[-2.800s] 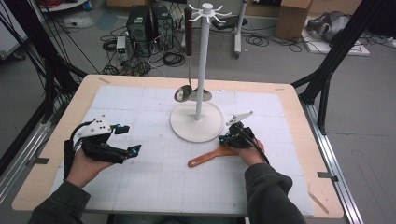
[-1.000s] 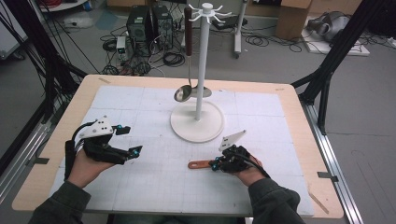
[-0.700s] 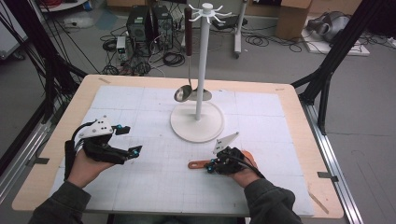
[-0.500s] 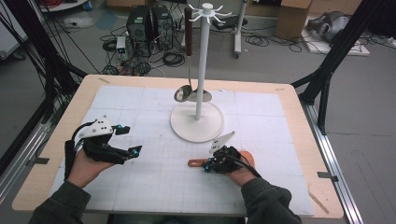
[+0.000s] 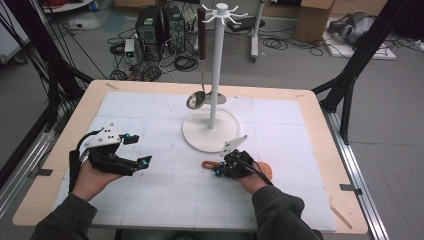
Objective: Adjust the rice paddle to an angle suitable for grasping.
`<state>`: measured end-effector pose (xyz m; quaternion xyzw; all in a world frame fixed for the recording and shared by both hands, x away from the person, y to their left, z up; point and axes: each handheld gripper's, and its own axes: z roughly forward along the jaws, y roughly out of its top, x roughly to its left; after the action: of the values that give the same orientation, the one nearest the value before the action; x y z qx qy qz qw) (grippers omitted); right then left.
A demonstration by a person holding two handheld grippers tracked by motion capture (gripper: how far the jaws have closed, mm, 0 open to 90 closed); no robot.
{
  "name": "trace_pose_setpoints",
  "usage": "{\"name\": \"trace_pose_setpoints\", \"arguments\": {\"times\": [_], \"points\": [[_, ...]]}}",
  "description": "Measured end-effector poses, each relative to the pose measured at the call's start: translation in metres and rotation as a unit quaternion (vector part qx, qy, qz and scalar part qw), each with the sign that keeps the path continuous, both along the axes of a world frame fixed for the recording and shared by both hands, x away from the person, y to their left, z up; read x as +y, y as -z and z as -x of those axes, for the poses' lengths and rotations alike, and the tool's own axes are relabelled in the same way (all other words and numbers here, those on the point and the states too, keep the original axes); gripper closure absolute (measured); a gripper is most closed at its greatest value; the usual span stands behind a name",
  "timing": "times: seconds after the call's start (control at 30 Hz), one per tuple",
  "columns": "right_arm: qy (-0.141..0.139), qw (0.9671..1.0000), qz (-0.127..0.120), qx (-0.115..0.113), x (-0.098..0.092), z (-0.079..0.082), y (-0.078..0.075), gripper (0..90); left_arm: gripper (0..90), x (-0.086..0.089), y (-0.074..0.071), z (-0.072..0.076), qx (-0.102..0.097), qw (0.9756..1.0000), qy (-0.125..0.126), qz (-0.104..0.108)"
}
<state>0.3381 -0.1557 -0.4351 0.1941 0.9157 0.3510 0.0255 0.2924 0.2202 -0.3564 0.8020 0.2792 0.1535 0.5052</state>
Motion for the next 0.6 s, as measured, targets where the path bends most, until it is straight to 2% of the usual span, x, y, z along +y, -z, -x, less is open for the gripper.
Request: {"name": "trace_pose_setpoints", "arguments": {"times": [0.4,0.5,0.6], "points": [[0.022,0.9997,-0.011,0.003,-0.007,-0.008,-0.001,89.1,16.2,0.000,0.000,0.000,0.001,1.0000,0.001,0.000],[0.021,0.9993,-0.030,0.002,-0.011,-0.007,-0.009,82.1,16.2,0.000,0.000,-0.001,0.000,1.0000,0.002,-0.003],[0.030,0.9989,-0.036,-0.005,-0.018,-0.009,-0.016,75.4,16.2,0.000,0.000,0.000,-0.001,1.0000,0.001,-0.003]]}}
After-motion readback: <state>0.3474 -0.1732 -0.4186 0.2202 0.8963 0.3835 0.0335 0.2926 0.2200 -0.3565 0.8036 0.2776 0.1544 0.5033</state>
